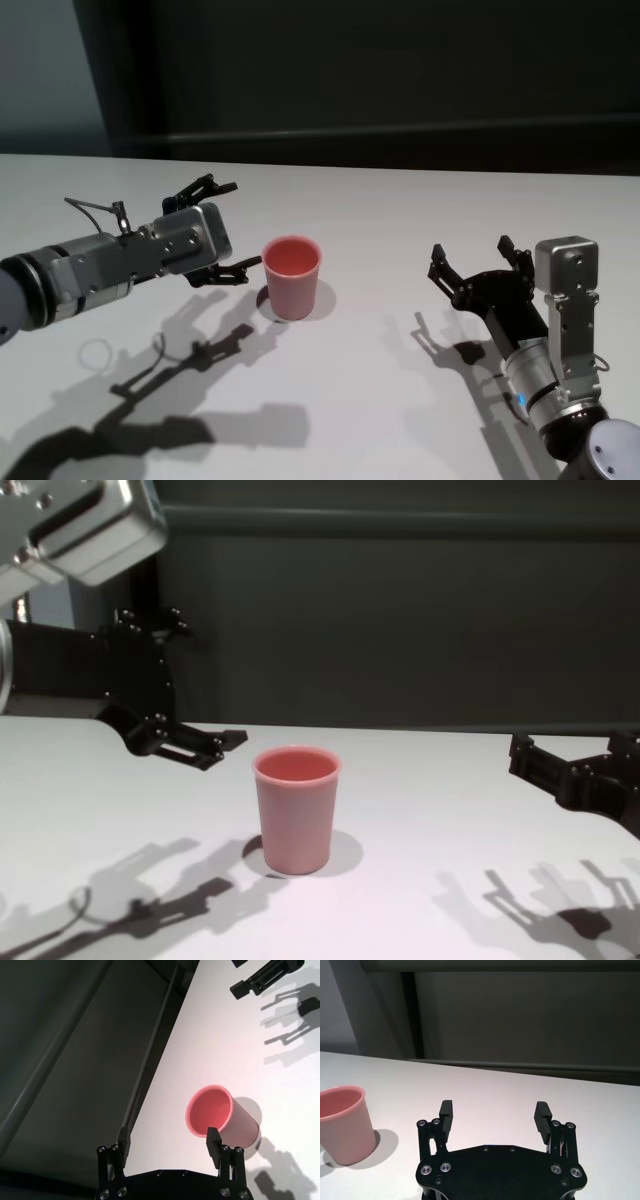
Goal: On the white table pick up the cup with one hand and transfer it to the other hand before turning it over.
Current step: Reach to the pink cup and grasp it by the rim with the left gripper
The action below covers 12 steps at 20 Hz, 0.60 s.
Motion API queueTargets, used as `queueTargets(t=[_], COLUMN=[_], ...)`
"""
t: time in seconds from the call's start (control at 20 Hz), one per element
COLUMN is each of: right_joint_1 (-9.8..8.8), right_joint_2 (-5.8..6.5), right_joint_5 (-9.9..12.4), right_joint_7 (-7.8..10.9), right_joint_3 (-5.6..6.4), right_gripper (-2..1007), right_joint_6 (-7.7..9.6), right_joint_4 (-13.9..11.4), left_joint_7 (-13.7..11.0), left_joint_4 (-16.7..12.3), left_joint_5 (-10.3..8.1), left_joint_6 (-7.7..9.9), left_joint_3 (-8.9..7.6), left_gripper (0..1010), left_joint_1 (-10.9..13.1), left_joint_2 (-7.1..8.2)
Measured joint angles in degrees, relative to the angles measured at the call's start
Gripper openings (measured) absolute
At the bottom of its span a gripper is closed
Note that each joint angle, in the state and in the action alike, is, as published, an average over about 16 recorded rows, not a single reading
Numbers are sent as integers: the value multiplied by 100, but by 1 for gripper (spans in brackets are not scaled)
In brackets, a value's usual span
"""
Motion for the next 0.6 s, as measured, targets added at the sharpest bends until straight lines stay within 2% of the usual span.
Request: queueTargets(t=[0.3, 0.6], right_joint_1=[0, 0], right_joint_2=[0, 0], right_joint_5=[0, 0], right_joint_7=[0, 0], right_joint_3=[0, 0], right_gripper=[1002, 1002], right_joint_6=[0, 0], right_joint_4=[0, 0], left_joint_7=[-570, -1070], left_joint_4=[-5, 80], left_joint_5=[342, 692], left_joint_6=[57, 90], left_joint_3=[576, 1103], left_gripper=[1001, 1001], left_joint_1=[-544, -1070], left_joint_2=[204, 268])
